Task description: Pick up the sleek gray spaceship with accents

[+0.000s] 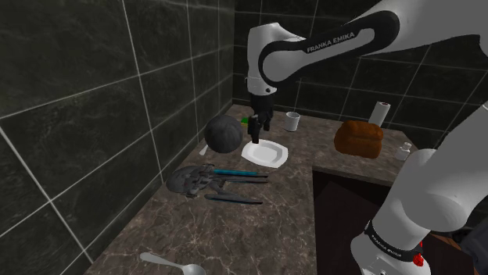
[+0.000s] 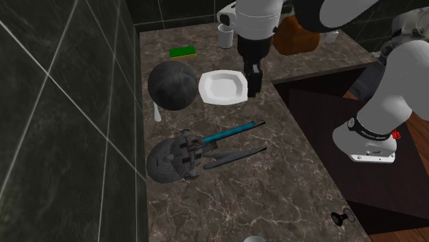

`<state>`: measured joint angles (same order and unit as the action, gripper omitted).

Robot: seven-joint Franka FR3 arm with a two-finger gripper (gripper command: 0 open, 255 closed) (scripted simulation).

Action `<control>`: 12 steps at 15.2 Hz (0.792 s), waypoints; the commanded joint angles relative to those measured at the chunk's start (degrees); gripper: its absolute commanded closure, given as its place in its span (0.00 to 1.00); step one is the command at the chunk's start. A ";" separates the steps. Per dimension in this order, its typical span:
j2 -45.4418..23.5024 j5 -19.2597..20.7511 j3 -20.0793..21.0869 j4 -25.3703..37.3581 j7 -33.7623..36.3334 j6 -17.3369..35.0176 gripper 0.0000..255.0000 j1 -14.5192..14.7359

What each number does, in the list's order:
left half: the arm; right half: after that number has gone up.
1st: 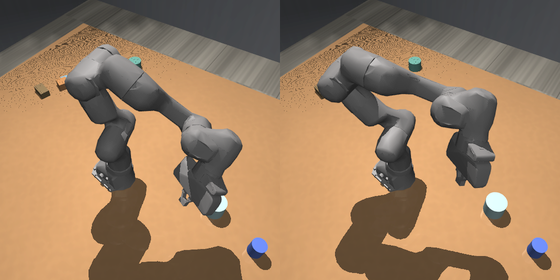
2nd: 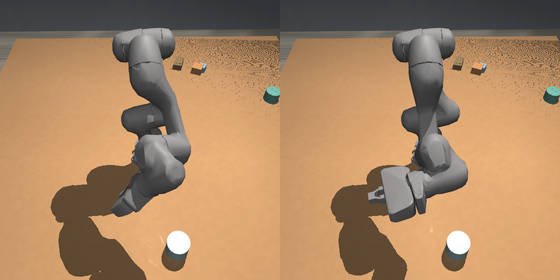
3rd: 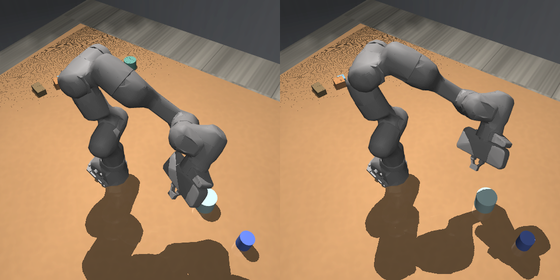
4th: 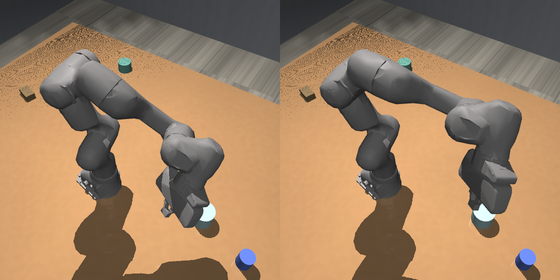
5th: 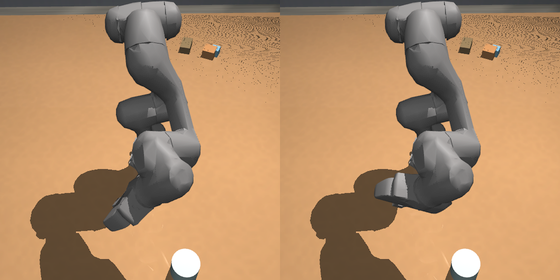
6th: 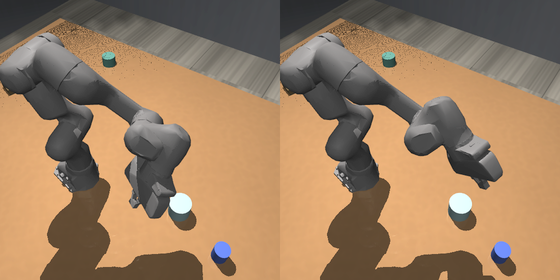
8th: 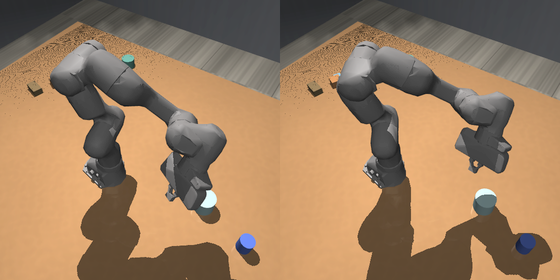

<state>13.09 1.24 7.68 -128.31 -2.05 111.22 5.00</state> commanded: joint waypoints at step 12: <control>-25.87 3.24 4.11 15.13 -0.10 10.44 0.00 4.25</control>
<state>-10.47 4.05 11.62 -115.05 -1.99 121.22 8.94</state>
